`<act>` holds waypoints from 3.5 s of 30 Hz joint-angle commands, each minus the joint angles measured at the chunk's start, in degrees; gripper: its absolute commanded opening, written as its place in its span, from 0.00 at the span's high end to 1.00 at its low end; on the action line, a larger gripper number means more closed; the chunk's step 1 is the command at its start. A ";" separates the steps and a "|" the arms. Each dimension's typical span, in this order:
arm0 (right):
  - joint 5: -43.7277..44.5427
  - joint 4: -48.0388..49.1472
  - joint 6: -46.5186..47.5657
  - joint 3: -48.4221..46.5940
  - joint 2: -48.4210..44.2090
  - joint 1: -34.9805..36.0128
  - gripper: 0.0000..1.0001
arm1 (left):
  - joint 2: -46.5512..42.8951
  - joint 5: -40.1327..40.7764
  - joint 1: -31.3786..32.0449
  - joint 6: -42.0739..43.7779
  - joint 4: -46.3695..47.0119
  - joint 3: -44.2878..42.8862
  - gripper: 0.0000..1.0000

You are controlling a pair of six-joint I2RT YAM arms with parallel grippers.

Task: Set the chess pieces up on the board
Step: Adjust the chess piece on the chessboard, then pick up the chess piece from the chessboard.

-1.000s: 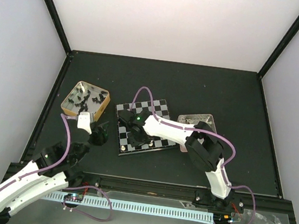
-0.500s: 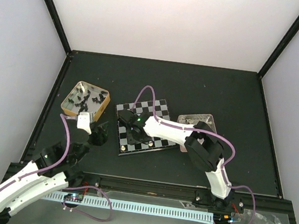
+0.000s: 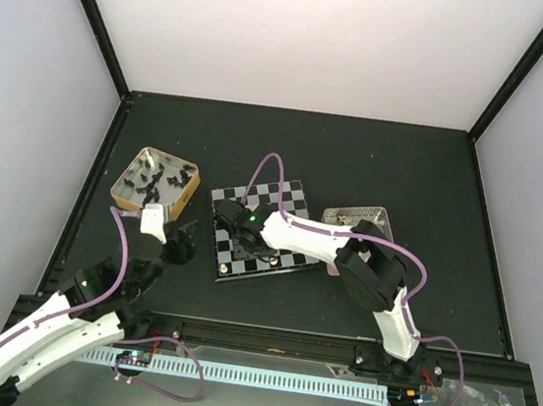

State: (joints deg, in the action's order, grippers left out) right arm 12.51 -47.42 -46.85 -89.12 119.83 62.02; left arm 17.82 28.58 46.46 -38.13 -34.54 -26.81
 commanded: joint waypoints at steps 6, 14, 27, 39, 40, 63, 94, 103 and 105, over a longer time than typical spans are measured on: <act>0.81 1.18 0.09 0.35 -1.06 -0.56 0.50 | -0.78 1.37 -0.36 -0.17 -0.78 -0.26 0.36; -0.02 2.64 -0.96 0.69 -3.06 -0.60 0.47 | -0.99 1.50 -0.40 -0.16 -1.01 -0.52 0.36; 3.23 6.39 -2.02 4.77 -10.62 -0.98 0.48 | -0.70 -3.38 -0.40 2.42 2.93 0.36 0.34; -5.12 18.80 -4.48 25.51 -33.65 -11.12 0.49 | 24.96 -26.37 -0.48 16.26 10.61 -8.67 0.26; -5.77 19.48 -4.36 26.84 -34.87 -11.91 0.50 | 28.00 -27.29 -0.54 16.93 10.01 -10.15 0.26; -14.59 25.11 0.85 42.84 -48.10 -25.39 0.51 | 79.12 -26.81 -0.96 28.83 -16.67 -41.46 0.48; -17.36 25.79 2.13 42.01 -47.72 -26.62 0.52 | 84.56 -29.34 -3.85 29.65 -15.03 -41.49 0.89; -33.33 38.43 5.38 46.94 -52.82 -27.30 0.50 | 71.83 -37.05 -4.47 29.43 -9.65 -38.32 0.92; -36.20 40.21 5.05 47.54 -53.45 -27.30 0.49 | 68.29 -39.50 -4.88 29.03 -7.31 -37.11 0.92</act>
State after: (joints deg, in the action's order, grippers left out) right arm -14.79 -14.61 -43.09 -42.87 68.12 35.00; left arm 92.88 -4.75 42.37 -8.56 -47.29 -65.21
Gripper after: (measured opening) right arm 0.503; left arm 0.186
